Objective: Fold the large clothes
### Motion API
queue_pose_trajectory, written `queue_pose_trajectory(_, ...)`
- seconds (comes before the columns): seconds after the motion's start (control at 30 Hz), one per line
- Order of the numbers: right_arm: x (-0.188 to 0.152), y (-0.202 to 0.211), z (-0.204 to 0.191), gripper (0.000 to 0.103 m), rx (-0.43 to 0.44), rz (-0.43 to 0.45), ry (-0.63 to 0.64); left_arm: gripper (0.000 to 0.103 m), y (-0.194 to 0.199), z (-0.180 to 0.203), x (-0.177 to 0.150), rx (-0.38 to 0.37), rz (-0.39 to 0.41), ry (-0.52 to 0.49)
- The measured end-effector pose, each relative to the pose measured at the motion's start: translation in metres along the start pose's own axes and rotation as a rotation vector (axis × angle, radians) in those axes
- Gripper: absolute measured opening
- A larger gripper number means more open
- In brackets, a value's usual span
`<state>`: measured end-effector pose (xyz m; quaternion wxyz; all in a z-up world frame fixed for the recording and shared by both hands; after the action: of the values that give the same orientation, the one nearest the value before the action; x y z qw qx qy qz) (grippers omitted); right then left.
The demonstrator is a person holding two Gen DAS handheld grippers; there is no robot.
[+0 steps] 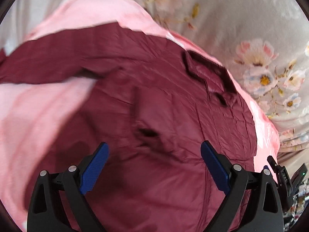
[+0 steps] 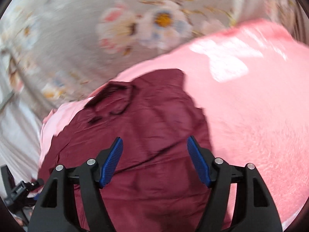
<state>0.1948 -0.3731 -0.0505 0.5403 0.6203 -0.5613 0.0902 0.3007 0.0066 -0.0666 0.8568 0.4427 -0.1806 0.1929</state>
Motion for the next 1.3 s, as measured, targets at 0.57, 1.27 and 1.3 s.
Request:
queue_pose_trajectory(0.57, 0.037, -0.053, 0.017, 0.001, 0.134, -0.002, -0.207, 0.002, -0.047, 0.012, 0.056, 0.054, 0.013, -0.044)
queue_pose_trajectory(1.27, 0.017, -0.006, -0.033, 0.006, -0.231, 0.089, 0.198, 0.028, -0.028, -0.009, 0.044, 0.217, 0.099, -0.17)
queue_pose_trajectory(1.3, 0.014, -0.006, -0.048, 0.007, -0.203, 0.08, 0.232, 0.028, -0.027, -0.003, 0.047, 0.21, 0.103, -0.169)
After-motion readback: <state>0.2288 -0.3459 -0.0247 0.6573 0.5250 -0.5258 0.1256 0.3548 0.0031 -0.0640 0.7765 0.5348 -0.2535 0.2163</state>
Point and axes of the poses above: each gripper's, at about its wrist camera, not at the fingertips, and y roughly against the way its jaws point, z to its right, x to its top, the point moved 4 cm from there along -y, roughly the way its jaws point, and after that the axes turned 9 degrees about -x, right-handed, at the moved point
